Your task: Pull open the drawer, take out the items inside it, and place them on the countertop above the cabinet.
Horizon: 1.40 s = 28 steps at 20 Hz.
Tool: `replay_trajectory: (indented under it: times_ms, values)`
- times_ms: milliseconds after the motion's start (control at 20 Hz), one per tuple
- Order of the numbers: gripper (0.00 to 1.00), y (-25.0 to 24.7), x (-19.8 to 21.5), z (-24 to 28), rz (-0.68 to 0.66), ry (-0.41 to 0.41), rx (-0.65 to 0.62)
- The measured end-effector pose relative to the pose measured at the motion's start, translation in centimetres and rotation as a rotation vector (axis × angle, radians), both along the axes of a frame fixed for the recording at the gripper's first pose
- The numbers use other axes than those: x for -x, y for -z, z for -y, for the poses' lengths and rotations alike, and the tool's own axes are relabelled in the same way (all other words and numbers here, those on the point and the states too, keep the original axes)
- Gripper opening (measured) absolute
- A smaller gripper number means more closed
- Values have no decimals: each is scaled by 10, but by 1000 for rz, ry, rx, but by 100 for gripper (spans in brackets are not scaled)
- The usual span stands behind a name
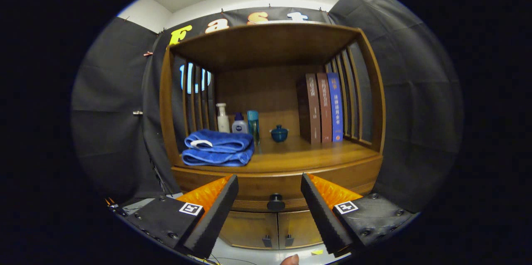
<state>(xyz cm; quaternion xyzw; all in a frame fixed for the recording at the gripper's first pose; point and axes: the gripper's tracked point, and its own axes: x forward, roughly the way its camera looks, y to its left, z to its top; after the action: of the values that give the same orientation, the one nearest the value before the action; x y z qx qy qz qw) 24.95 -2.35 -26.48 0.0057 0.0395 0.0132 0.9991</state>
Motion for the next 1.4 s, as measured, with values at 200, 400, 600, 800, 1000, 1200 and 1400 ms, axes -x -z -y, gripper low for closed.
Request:
replay_trajectory:
  times_ms: [200, 400, 600, 800, 1000, 1200, 1400]
  values:
    - [99, 62, -37, 8, -73, 20, -6]
    - [81, 102, -62, 19, -137, 45, 0]
    - [62, 111, -70, 18, -151, 32, -17]
    - [40, 111, -68, 17, -124, 20, 126]
    - [31, 110, -56, 18, -138, 33, 100]
    - [31, 108, -22, 18, -154, 35, 76]
    - [31, 106, 18, 19, -161, 43, 47]
